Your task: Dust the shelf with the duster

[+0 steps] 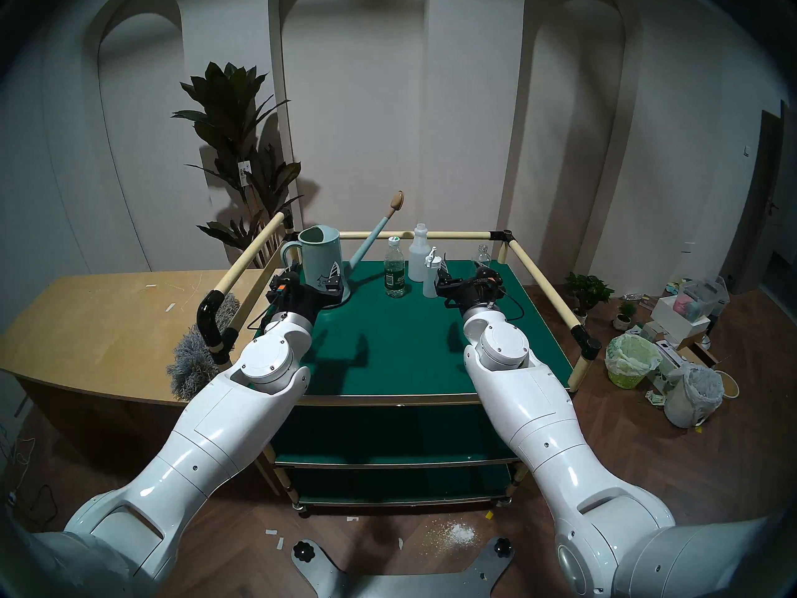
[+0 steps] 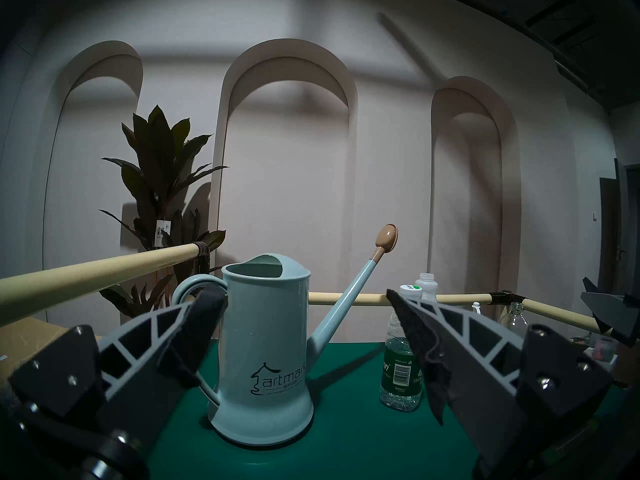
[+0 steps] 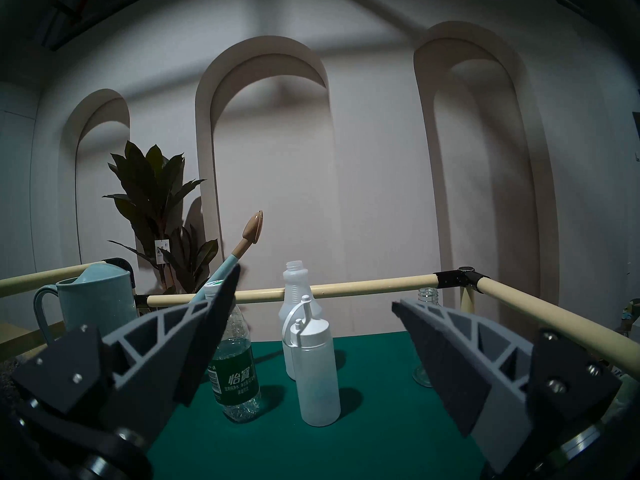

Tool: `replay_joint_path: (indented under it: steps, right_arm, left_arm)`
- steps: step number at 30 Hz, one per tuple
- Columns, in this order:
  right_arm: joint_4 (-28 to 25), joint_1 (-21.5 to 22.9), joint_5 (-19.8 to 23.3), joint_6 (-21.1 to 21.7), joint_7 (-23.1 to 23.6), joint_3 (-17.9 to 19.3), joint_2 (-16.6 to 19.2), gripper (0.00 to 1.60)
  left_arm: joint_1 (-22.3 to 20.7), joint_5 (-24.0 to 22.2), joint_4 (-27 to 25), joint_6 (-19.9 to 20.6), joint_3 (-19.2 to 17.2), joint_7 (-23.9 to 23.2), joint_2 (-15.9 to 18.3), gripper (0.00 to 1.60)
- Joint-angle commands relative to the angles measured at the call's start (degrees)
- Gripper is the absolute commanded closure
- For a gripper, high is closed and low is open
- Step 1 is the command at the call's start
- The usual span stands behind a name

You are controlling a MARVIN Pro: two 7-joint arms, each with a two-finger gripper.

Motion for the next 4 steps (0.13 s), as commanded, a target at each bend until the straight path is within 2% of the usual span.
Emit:
replay_joint_path:
  steps: [1, 4]
  right_arm:
    - [-1.04, 1.08, 0.21, -0.88, 0.39, 0.18, -0.13, 0.0]
    - [-1.03, 1.08, 0.2, -0.9, 0.43, 0.21, -0.15, 0.0]
  left_arm:
    - [-1.5, 0.2, -0.69, -0.17, -0.52, -0.17, 0.09, 0.0]
    - [-1.48, 0.24, -0.68, -0.16, -0.57, -0.21, 0.06, 0.0]
